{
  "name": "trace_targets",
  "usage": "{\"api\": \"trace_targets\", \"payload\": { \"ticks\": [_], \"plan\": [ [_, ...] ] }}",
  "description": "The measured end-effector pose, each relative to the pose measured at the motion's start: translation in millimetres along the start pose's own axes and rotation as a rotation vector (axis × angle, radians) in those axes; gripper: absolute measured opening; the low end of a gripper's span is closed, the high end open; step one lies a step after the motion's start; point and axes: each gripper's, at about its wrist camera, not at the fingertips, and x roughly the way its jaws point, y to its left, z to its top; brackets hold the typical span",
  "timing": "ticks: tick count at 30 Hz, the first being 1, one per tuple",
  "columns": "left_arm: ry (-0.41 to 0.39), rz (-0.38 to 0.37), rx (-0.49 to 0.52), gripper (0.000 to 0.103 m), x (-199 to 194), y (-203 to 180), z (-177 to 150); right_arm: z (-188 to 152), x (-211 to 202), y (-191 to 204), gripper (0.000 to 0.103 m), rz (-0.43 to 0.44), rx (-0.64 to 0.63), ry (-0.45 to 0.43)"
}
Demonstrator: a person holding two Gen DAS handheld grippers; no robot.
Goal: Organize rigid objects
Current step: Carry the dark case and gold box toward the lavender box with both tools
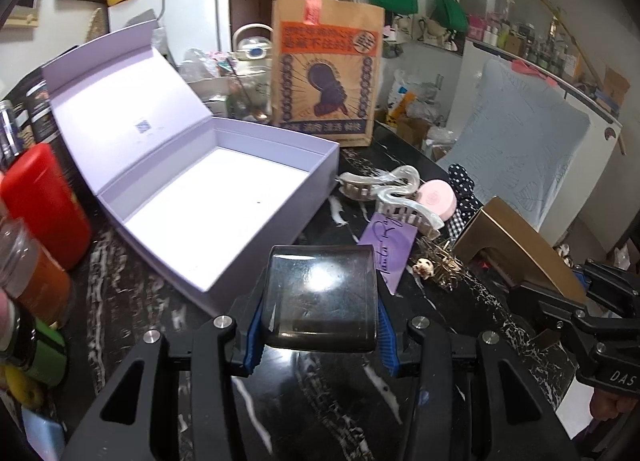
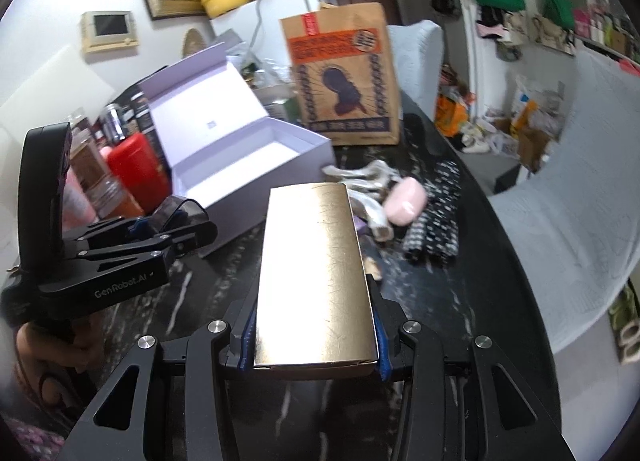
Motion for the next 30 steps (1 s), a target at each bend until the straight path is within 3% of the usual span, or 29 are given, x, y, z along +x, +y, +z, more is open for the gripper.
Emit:
{"api": "trace_targets", "payload": {
  "ticks": [8,30],
  "plan": [
    [-0.029,0.066,-0.026,0.045,-14.0,14.2,1.1,15.7,4.2,24.9,0.044,0.061,-0.09,-0.027],
    [-0.056,0.109,-0.074,0.045,-11.0,55.4,39.0,68.8,37.5,58.0,0.044,0.153,-0.189,-0.05]
  ]
}}
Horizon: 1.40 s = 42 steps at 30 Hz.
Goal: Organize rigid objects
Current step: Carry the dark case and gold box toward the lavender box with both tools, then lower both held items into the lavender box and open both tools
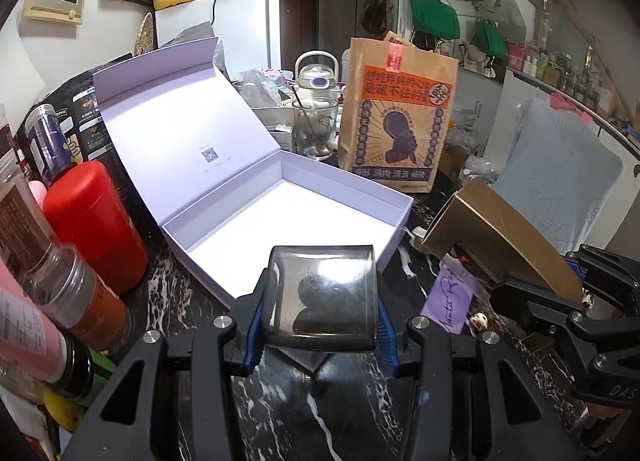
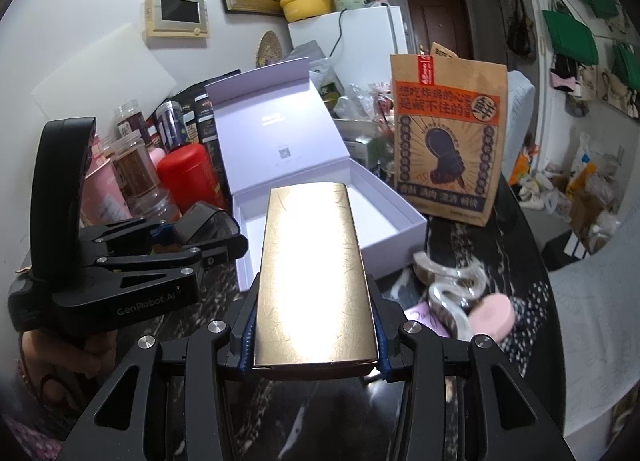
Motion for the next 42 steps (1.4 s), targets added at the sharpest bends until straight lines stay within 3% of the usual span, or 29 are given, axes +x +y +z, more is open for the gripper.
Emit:
{"api": "trace_targets", "payload": {
  "ticks": [23,34,42],
  "plan": [
    [-0.025,0.04,-0.029,0.045,46.2,30.8,59.1,76.2,49.3,-16.1,0.044,-0.013,-0.093,-0.026],
    [-0.068,0.081,-0.018,0.045,75.9,43.5,91.7,108.3,80.5,-25.0,0.044,-0.016,-0.081,-0.039],
    [-0.034,0.091,-0.046,0.045,106.7,62.9,101.1,122.6,123.0,-34.0,0.044,-0.068,-0.064,-0.021]
  ]
}}
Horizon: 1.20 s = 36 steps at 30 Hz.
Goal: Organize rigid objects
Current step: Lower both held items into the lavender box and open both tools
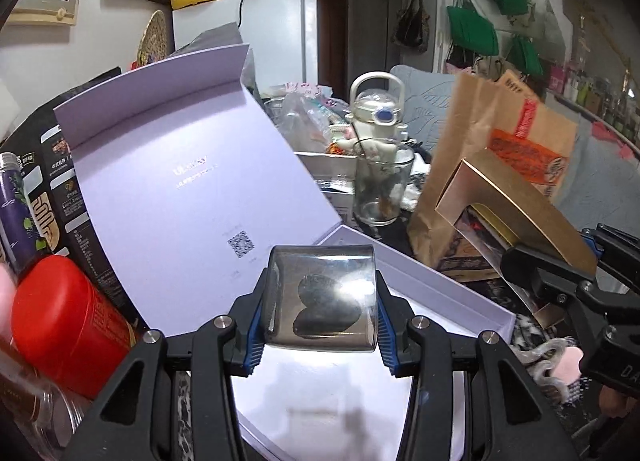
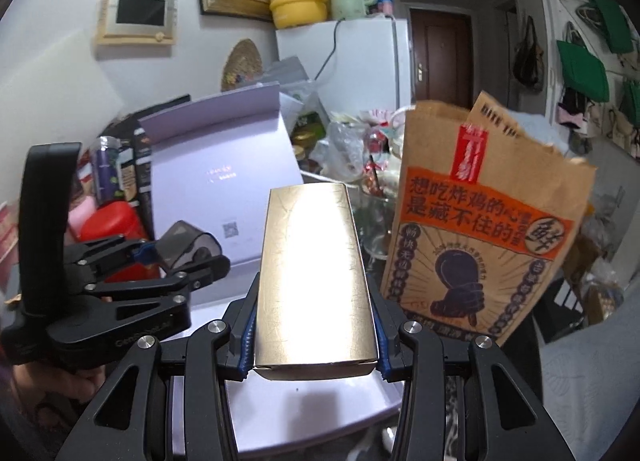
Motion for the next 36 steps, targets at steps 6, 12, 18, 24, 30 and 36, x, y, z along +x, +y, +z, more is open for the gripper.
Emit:
{"api": "trace_targets", "payload": {
  "ticks": [6,12,18,24,30,36],
  "plan": [
    [0.061,0.029,0.013,0.045,23.7,6.5,-7.8,-5.4,24.0,-3.0,0.044,0.013,-0.013,0.044],
    [0.124,0.041,0.008,0.045,44.1,8.3,-16.1,-15.8,42.3,-2.9,0.044,0.029,-0.018,0.106],
    [0.185,0.039,-0.007,0.045,59.2,9.6,-20.6,-21.8,57.2,-4.6,0.044,0.036,-0.009,0.153],
    [0.229,0.047,-0.013,0.045,71.4,10.9,-24.1,-25.0,64.9,-5.2,0.044,0.039,-0.008,0.187],
    [0.265,0.068,0.009,0.045,86.1,5.8,-26.7,-30.3,74.6,-1.7,0.044,0.048,-0.022,0.223],
    [0.328,0.103,0.03,0.045,101.2,3.4,-31.9,-38.2,86.6,2.2,0.046,0.045,-0.029,0.266]
  ]
}}
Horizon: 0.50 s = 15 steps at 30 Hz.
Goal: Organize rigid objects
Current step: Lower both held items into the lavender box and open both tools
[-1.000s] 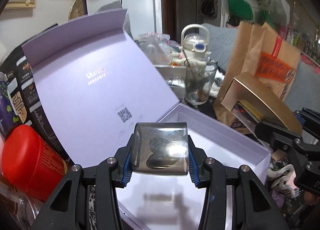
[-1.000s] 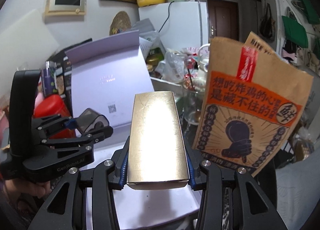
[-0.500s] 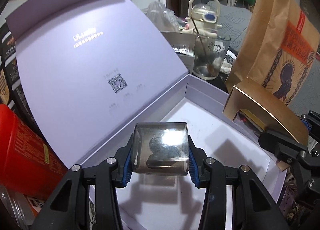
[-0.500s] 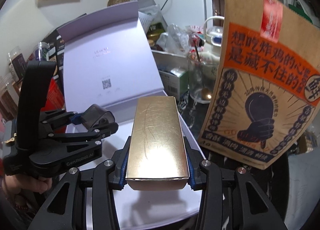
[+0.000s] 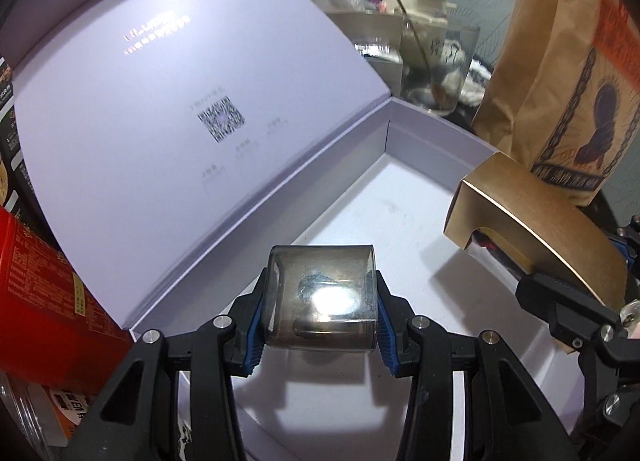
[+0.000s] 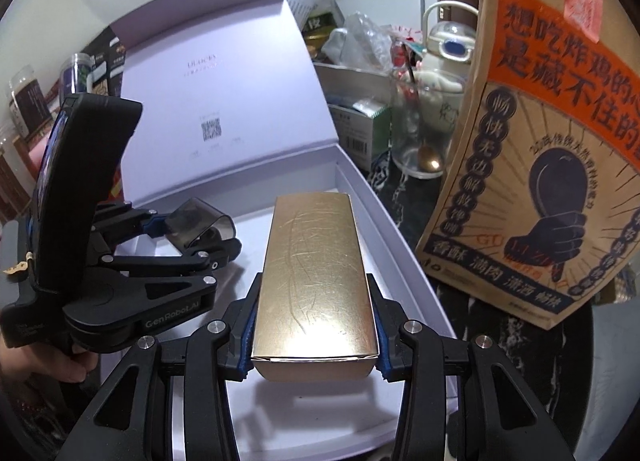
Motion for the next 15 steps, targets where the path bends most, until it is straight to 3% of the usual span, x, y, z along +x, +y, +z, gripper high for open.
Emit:
{"api": "trace_targets", "payload": {
  "ticks": [6,8,12,15],
  "plan": [
    [0.044,0.012,0.012,0.045,9.0,-4.4,1.1,-1.3,5.3,-6.9,0.048,-0.02,0.029,0.016],
    [0.053,0.008,0.012,0.045,10.4,-5.2,1.1,-0.9,3.7,-9.5,0.058,-0.037,0.037,0.006],
    [0.08,0.005,0.004,0.046,13.9,-6.8,-1.2,0.0,0.4,-14.1,0.059,-0.055,0.048,0.002],
    [0.075,0.012,0.004,0.055,13.6,-7.7,-2.1,0.7,-4.0,-15.1,0.059,-0.067,0.046,-0.009]
  ]
}}
